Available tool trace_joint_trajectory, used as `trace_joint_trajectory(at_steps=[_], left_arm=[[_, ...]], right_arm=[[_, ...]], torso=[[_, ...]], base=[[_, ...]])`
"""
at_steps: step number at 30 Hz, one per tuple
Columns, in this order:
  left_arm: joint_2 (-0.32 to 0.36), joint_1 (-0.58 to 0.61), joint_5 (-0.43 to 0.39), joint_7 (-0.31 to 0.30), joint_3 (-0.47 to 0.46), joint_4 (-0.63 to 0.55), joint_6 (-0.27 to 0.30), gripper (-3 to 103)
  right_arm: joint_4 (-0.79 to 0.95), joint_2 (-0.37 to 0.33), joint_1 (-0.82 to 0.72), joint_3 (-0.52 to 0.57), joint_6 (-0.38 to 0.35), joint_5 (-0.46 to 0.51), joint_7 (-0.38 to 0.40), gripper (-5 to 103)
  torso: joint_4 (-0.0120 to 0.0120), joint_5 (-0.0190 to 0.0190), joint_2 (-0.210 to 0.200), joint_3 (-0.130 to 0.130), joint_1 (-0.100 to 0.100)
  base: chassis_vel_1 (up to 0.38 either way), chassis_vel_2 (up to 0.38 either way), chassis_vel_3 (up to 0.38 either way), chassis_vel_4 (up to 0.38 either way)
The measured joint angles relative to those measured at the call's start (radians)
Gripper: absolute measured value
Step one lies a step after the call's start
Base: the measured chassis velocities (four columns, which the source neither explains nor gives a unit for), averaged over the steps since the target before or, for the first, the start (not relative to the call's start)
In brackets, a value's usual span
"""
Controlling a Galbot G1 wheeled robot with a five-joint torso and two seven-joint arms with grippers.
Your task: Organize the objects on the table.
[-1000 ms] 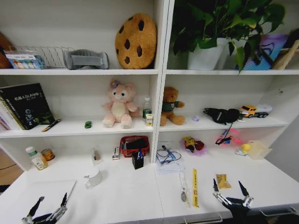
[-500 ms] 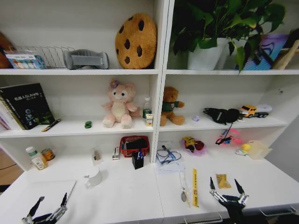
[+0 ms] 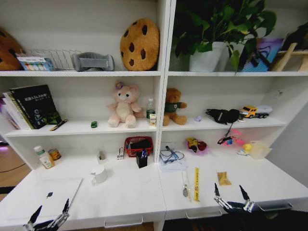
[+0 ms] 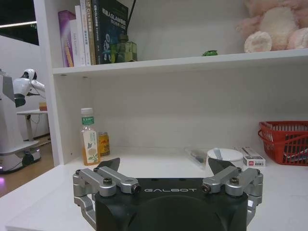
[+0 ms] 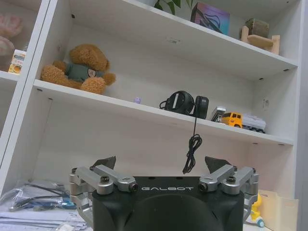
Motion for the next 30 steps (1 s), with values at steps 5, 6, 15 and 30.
trace_joint_trajectory(at_steps=[5,6,15,30], left_arm=[[0.000,0.000,0.000,0.000,0.000,0.000,0.000,100],[0.000,0.000,0.000,0.000,0.000,0.000,0.000,100],[0.000,0.000,0.000,0.000,0.000,0.000,0.000,100],[0.000,0.000,0.000,0.000,0.000,0.000,0.000,100]], right_arm=[[-0.007,-0.008,0.006,0.001,-0.001,0.005,0.000,100],[-0.007,-0.008,0.006,0.001,-0.001,0.005,0.000,100],[-0.008,-0.006,0.007,-0.008,-0.001,0.003,0.001,100],[-0.006,0.005,-0.005,-0.013,0.007,-0.004,-0.001,100]], torso=[[0.0002,0.0001,0.000,0.000,0.000],[0.0002,0.0001,0.000,0.000,0.000],[0.0002,0.0000,0.000,0.000,0.001],[0.0002,0.0002,0.000,0.000,0.000]], base=[[0.133,-0.136,-0.128,0.135],[0.129,-0.118,-0.106,0.110],[0.126,-0.127,-0.121,0.138],[0.184,-0.189,-0.190,0.194]])
